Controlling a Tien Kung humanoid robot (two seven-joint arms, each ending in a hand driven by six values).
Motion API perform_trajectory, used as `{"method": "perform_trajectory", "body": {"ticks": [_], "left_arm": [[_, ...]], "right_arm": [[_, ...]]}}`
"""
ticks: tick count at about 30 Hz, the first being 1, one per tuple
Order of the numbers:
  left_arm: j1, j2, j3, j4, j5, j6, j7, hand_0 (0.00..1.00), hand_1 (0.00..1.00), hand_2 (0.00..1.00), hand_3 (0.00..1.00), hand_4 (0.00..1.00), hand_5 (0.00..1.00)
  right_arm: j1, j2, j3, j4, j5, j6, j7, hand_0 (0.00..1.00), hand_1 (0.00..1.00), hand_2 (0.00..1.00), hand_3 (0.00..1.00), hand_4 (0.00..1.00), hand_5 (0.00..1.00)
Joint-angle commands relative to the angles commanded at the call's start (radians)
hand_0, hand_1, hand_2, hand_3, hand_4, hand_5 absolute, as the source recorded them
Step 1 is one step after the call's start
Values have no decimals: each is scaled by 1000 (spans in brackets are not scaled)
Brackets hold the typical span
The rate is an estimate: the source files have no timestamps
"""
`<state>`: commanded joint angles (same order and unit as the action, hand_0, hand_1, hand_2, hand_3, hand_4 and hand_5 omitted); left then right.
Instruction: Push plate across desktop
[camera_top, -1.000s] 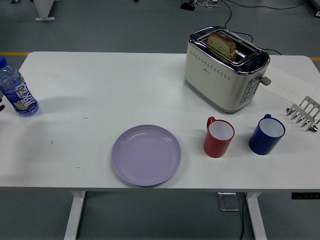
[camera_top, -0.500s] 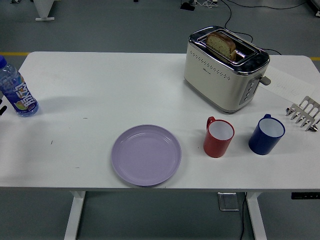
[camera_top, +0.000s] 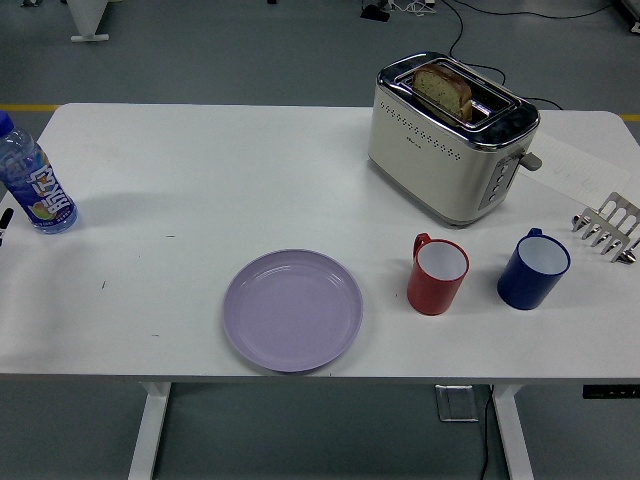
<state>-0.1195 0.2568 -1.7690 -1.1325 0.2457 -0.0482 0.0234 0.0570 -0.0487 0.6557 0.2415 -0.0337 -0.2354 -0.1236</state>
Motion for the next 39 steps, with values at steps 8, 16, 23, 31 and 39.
{"method": "perform_trajectory", "body": {"ticks": [8,16,23,31,39], "left_arm": [[1,0,2,1,4,12,-3,676,738,705,695,575,998],[-2,1,9,0,4,16,-6,680,731,702,701,563,998],[3,2,10,2,5,16,-6,681,729,700,701,561,998],[5,3,14,2,2,11,-4,679,728,700,702,561,998],[5,4,15,1,7,14,-5,317,496,509,623,560,998]], "right_arm": [[1,-1,0,0,-1,0,-1,590,526,610,606,338,547],[3,0,0,0,2,-1,-1,590,526,610,606,338,546],[-1,0,3,1,-4,-2,-3,590,526,612,607,337,546],[-7,-1,8,1,-12,-3,-5,590,526,612,607,337,548],[-9,-1,8,1,-13,-3,-5,590,526,613,607,336,546]]}}
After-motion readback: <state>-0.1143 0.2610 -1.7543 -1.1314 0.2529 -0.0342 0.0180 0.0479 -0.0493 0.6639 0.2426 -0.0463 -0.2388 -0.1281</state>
